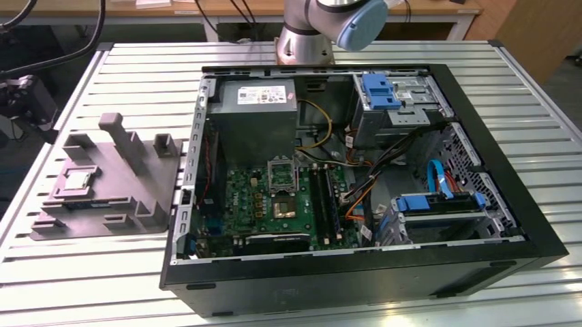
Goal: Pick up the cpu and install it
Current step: 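Pick up the cpu and move it towards the insertion slot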
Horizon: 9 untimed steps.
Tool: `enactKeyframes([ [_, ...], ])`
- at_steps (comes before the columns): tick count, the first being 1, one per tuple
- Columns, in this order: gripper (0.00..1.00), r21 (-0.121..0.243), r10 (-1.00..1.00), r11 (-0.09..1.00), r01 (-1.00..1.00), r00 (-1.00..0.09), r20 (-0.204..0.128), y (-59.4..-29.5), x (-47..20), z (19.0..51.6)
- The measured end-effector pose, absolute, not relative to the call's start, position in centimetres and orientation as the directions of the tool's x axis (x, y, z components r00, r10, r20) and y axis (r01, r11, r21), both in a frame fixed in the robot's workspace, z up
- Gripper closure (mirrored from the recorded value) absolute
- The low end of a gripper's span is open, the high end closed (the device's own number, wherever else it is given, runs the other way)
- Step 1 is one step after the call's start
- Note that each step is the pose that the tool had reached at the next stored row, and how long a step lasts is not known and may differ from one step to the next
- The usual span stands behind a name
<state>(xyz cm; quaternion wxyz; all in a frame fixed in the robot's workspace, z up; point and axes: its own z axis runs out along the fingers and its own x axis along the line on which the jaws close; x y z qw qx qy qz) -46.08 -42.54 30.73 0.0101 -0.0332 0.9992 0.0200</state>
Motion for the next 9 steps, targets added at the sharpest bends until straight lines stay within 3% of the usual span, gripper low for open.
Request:
enactKeyframes([
  [9, 0.29, 0.04, -0.065, 0.997, -0.066, -0.998, -0.022, -42.5, -46.1, 29.4],
])
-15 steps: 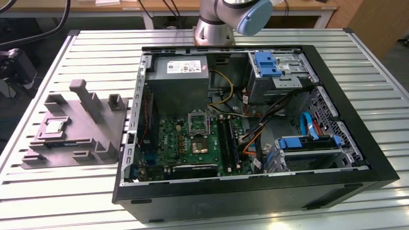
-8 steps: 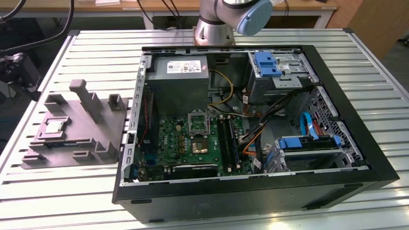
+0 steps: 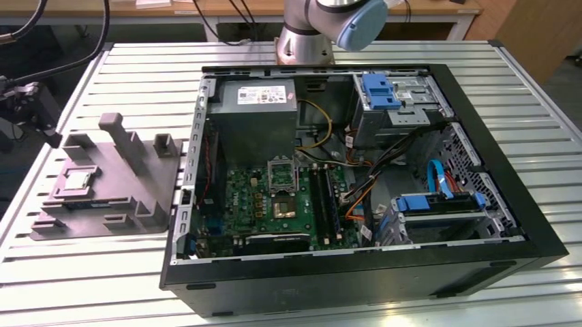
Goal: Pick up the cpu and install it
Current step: 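Pick up the cpu and move it towards the insertion slot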
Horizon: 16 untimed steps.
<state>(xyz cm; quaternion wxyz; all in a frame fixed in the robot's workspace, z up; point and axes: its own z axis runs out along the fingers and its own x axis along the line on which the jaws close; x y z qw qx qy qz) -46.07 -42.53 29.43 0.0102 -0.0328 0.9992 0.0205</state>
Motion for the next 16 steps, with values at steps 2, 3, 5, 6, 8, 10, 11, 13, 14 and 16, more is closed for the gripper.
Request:
enactKeyframes([
  [2, 0.29, 0.04, -0.056, 0.998, -0.057, -0.998, -0.022, -42.5, -46.1, 29.1],
  [3, 0.29, 0.04, -0.053, 0.998, -0.054, -0.998, -0.022, -42.5, -46.1, 28.9],
  [5, 0.29, 0.04, -0.052, 0.998, -0.053, -0.998, -0.022, -42.5, -46.1, 28.5],
  [6, 0.29, 0.04, -0.052, 0.998, -0.053, -0.998, -0.022, -42.5, -46.1, 28.3],
  [8, 0.29, 0.04, -0.052, 0.998, -0.053, -0.998, -0.022, -42.4, -46.1, 28.0],
  [10, 0.29, 0.04, -0.052, 0.998, -0.053, -0.998, -0.022, -42.4, -46.1, 27.6],
  [11, 0.29, 0.04, -0.052, 0.998, -0.053, -0.998, -0.022, -42.4, -46.1, 27.5],
  [13, 0.29, 0.04, -0.052, 0.998, -0.053, -0.998, -0.021, -42.4, -46.1, 27.5],
  [14, 0.29, 0.04, -0.052, 0.998, -0.053, -0.998, -0.022, -42.4, -46.1, 27.3],
  [16, 0.29, 0.04, -0.052, 0.998, -0.053, -0.998, -0.022, -42.4, -46.1, 26.9],
])
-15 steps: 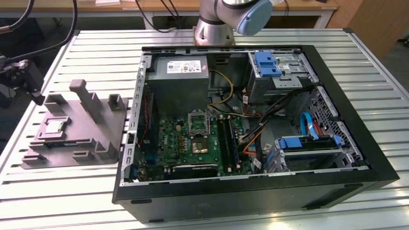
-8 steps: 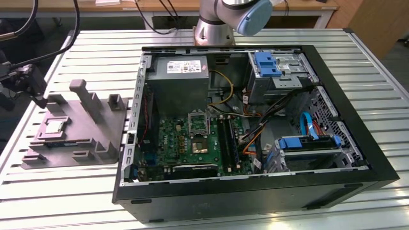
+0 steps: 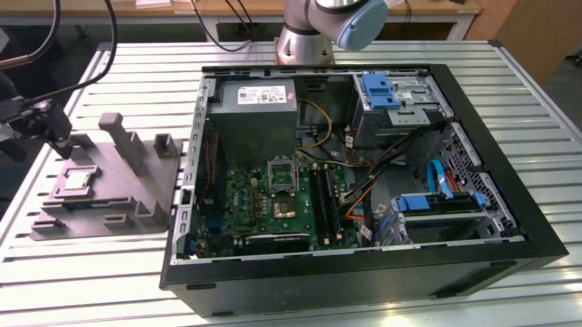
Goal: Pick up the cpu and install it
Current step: 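Pick up the cpu and move it towards the insertion slot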
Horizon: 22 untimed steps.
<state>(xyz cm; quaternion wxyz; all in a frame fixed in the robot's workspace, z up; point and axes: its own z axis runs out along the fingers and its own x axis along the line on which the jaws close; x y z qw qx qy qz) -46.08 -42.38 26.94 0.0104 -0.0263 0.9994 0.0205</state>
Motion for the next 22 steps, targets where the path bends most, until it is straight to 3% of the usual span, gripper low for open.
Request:
enactKeyframes([
  [22, 0.29, 0.04, -0.052, 0.998, -0.052, -0.998, -0.022, -41.9, -46.1, 24.4],
])
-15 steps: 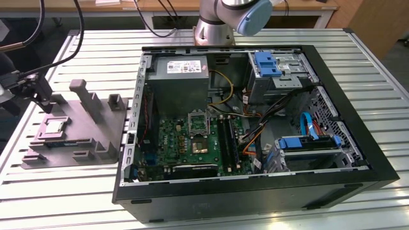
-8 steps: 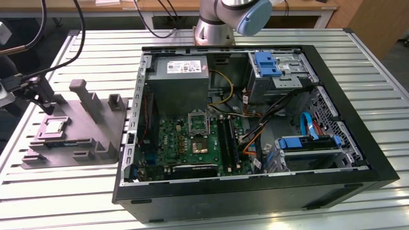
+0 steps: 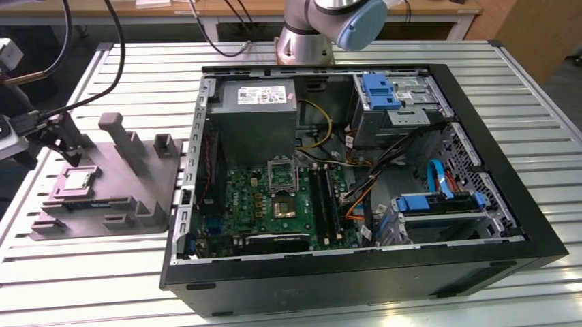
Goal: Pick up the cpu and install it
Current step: 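Pick up the cpu and move it towards the insertion slot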
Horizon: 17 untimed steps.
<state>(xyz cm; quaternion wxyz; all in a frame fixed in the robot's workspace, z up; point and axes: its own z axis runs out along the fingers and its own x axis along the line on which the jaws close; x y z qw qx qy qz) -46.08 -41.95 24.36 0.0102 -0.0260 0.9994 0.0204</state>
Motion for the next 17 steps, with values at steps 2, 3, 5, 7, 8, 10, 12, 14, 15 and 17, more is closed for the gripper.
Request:
enactKeyframes([
  [2, 0.29, 0.04, -0.051, 0.998, -0.052, -0.998, -0.022, -41.8, -46.1, 24.0],
  [3, 0.29, 0.04, -0.051, 0.998, -0.052, -0.998, -0.022, -41.8, -46.1, 23.9],
  [5, 0.29, 0.04, -0.051, 0.998, -0.052, -0.998, -0.022, -41.7, -46.1, 23.5],
  [7, 0.29, 0.038, -0.051, 0.998, -0.052, -0.998, -0.021, -41.7, -46.1, 23.1],
  [8, 0.29, 0.038, -0.051, 0.998, -0.052, -0.998, -0.021, -41.6, -46.1, 23.0],
  [10, 0.29, 0.034, -0.051, 0.998, -0.052, -0.998, -0.021, -41.5, -46.1, 22.6],
  [12, 0.29, 0.034, -0.051, 0.998, -0.052, -0.998, -0.021, -41.4, -46.1, 22.3],
  [14, 0.29, 0.029, -0.051, 0.998, -0.052, -0.998, -0.021, -41.4, -46.1, 22.0],
  [15, 0.29, 0.028, -0.052, 0.998, -0.052, -0.998, -0.021, -41.4, -46.1, 21.9],
  [17, 0.29, 0.028, -0.053, 0.998, -0.054, -0.998, -0.021, -41.4, -46.1, 21.6],
])
